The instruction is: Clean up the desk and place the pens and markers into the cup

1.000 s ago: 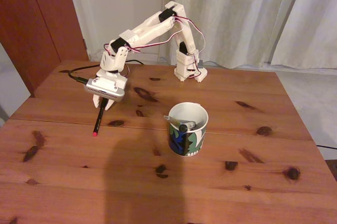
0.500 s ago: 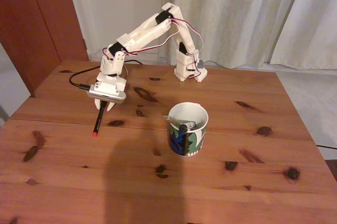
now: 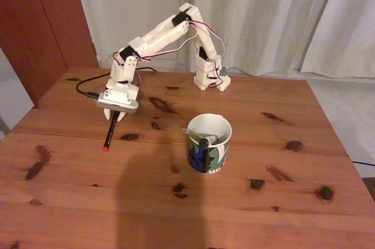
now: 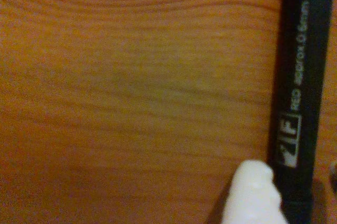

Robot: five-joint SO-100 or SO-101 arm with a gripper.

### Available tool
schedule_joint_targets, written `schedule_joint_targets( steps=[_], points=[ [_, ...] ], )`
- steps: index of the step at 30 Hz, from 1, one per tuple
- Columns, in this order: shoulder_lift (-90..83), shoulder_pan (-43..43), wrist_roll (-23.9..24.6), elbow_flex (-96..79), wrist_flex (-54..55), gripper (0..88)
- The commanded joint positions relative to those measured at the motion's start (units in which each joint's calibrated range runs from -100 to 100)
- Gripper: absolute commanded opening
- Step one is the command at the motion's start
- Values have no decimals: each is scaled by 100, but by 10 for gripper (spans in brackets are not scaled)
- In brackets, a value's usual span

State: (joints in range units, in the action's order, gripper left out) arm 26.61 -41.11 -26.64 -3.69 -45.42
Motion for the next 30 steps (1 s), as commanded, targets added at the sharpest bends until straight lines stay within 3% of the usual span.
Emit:
schedule_joint_targets(
  steps=[1,4,7,19,30],
  points=[
    [-17,-27,-39,252,81,108],
    [-17,-27,-39,252,81,84],
    [-17,-27,-39,252,81,2],
    [-117,-27,40,270,81,6],
    [-1614,448,1124,-163,73,6]
  ],
)
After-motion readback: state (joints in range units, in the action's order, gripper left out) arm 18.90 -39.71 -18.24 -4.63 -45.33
